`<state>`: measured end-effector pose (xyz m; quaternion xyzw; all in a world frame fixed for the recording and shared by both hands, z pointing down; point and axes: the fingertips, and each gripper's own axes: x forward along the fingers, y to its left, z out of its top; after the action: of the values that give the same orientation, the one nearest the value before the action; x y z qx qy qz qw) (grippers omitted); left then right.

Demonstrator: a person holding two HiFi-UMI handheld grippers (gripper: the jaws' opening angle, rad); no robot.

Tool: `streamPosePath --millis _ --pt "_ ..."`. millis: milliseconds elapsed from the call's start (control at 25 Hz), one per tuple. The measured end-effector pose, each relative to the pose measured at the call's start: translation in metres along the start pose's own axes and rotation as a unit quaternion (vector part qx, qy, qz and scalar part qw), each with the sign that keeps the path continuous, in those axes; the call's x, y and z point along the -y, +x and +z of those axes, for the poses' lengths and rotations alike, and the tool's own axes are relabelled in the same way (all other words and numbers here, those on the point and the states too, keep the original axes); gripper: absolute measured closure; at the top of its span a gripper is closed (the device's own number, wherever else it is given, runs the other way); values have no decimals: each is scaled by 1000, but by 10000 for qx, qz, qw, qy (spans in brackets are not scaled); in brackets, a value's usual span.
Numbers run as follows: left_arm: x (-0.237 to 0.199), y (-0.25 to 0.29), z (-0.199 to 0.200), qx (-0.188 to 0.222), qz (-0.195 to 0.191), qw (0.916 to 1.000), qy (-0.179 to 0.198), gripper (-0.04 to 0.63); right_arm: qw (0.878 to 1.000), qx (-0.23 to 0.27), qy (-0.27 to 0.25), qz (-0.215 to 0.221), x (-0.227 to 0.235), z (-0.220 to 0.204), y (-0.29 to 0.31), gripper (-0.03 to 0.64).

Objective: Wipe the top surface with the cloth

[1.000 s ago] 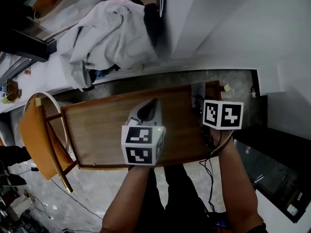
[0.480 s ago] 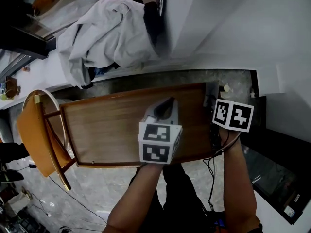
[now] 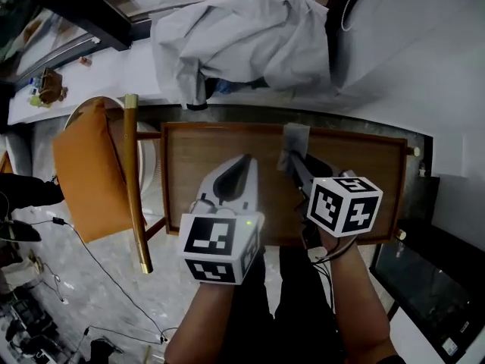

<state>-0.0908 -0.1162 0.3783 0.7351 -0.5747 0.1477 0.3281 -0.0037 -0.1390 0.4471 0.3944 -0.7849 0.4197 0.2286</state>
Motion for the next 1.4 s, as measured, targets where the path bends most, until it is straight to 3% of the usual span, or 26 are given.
streamPosePath --millis 120,280,560,1000,1160,1400 --pt "-49 -42 8 139 259 9995 -147 583 9981 -158 -104 585 -69 -20 44 580" --pt "-96 -83 21 370 514 9979 -166 583 9939 -383 -191 1021 -141 -40 88 580" --pt "-131 -114 30 552 603 9964 -235 583 9893 -741 -153 1249 -202 -67 137 580" --pt "-144 -114 24 428 655 9968 -188 583 9893 -1142 -269 872 -206 -90 165 580" --pt "-135 -103 20 336 602 9975 -153 583 9905 -1166 -548 487 -182 -91 157 580" --pt "-110 -79 8 133 512 9986 -29 583 9918 -1155 -538 44 -132 -83 132 580"
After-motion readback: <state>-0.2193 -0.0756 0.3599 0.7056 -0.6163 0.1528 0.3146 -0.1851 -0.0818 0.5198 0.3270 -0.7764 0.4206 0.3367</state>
